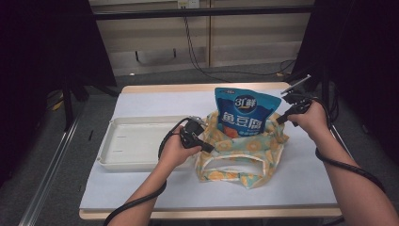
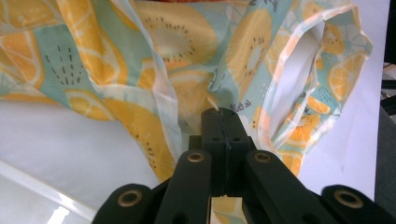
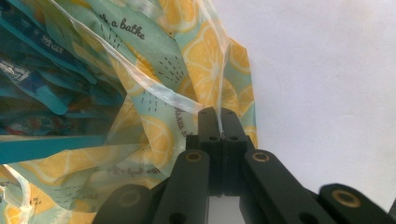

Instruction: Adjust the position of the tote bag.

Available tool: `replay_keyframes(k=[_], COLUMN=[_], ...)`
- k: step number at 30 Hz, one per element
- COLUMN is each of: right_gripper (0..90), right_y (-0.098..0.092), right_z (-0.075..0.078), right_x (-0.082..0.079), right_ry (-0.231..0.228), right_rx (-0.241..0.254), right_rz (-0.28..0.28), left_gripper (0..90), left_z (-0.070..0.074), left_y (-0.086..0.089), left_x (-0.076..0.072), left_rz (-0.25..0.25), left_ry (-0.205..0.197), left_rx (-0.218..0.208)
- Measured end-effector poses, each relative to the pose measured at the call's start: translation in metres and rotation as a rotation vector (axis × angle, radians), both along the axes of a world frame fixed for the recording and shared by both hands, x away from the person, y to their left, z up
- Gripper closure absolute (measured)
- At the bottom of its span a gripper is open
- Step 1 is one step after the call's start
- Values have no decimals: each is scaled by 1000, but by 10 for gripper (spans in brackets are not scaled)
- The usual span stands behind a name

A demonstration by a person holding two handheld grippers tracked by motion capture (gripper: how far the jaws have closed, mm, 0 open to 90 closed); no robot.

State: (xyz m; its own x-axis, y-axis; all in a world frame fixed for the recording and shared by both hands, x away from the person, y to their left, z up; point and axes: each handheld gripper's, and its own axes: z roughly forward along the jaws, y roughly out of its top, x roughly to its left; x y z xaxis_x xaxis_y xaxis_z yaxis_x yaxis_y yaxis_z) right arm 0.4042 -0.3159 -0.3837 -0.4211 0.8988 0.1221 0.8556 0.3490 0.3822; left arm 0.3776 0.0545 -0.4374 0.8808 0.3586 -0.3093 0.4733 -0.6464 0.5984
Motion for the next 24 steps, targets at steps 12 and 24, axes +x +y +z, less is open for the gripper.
replay_keyframes(k=[12,24], right_gripper=[900,874], right_y=[-5,-3], right_z=[3,7], right_x=[-4,-8], right_ry=[-2,-16], right_rx=[9,25], right_rz=[-12,15], left_gripper=[900,755], left_z=[0,17], left_y=[5,11], left_x=[-8,-5], left_rz=[-19,22], left_ry=[1,-21], left_rx=[15,-48])
